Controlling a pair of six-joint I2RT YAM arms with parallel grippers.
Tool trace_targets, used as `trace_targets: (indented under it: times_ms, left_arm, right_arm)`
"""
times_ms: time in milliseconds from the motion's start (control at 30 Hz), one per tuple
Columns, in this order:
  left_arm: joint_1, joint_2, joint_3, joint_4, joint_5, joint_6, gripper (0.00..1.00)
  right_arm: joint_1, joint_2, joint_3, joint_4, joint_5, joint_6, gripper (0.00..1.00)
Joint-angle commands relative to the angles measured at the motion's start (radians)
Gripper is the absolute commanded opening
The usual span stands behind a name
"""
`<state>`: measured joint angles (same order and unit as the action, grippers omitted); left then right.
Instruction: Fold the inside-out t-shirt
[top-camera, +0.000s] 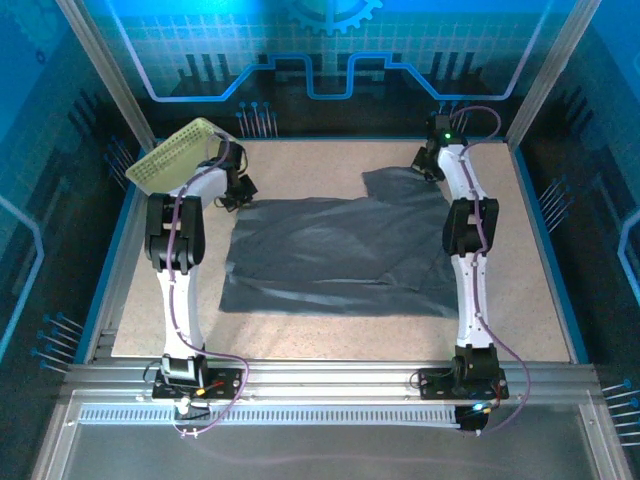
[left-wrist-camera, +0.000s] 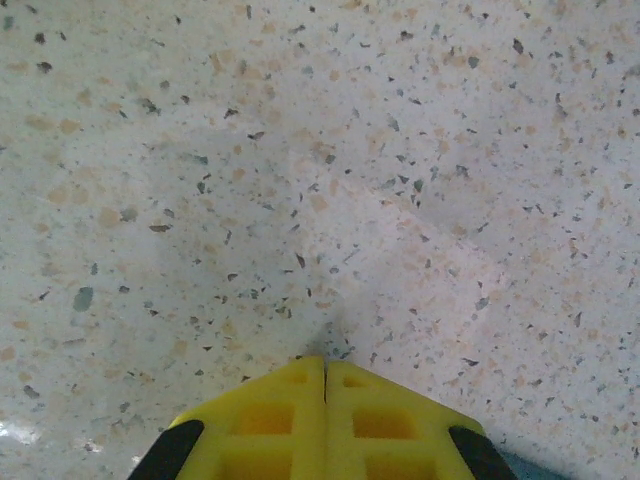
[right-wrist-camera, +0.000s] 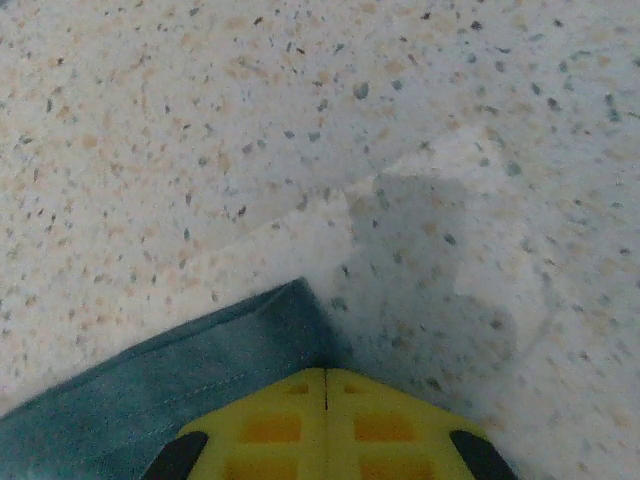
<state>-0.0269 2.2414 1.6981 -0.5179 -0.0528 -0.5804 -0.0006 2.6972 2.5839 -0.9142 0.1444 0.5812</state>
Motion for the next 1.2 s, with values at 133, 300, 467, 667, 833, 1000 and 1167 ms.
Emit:
trace_targets:
  times_ms: [133,300,467,667,833,1000,1167]
  left_arm:
    - [0.009,-0.095,-0.065,0.051,0.062,-0.03,0.0]
    - [0.011,-0.148,-0.103,0.092,0.052,-0.03,0.0]
    - [0.015,-0.207,-0.139,0.13,0.044,-0.026,0.0]
    - [0.021,-0.254,-0.161,0.149,0.048,-0.024,0.0]
    - [0.021,-0.284,-0.177,0.145,0.043,-0.015,0.0]
    - [0.021,-0.341,-0.247,0.189,0.037,-0.009,0.0]
    - [0.022,-0.402,-0.337,0.26,0.059,-0.014,0.0]
  right_arm:
    - [-0.029,-0.204,-0.059,0.121,-0.042,-0.101,0.0]
    - [-0.036,-0.241,-0.061,0.134,-0.076,-0.112,0.0]
    - [-0.032,-0.321,-0.158,0.193,-0.099,-0.132,0.0]
    - [-0.026,-0.424,-0.292,0.256,-0.117,-0.168,0.0]
    - [-0.029,-0.531,-0.457,0.322,-0.103,-0.172,0.0]
    - [-0.04,-0.659,-0.651,0.419,-0.113,-0.172,0.0]
    - [-0.051,-0.737,-0.774,0.456,-0.133,-0.169,0.0]
